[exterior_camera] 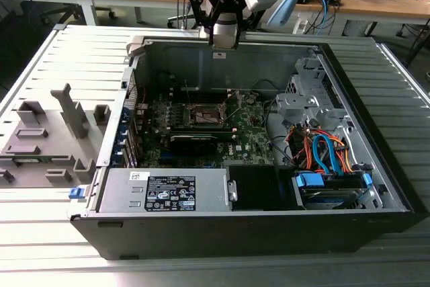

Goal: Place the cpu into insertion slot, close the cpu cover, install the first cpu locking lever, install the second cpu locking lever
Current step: 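Place the cpu into insertion slot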

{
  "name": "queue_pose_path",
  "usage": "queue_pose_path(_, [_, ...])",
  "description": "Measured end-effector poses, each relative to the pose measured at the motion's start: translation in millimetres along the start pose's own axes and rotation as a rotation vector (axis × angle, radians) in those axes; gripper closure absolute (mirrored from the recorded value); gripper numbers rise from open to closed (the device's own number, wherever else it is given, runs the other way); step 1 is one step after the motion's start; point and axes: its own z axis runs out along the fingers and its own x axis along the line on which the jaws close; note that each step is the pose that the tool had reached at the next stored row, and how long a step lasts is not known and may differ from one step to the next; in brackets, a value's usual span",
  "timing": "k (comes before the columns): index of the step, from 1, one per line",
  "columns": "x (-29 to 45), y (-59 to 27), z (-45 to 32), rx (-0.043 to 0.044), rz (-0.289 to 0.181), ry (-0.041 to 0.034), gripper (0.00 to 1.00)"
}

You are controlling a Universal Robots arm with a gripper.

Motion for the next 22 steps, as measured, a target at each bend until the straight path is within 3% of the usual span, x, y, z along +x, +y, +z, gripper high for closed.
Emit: queue_pose_path(22, [1.1, -3.8, 0.0, 0.0000, 0.000, 0.0000, 0.46])
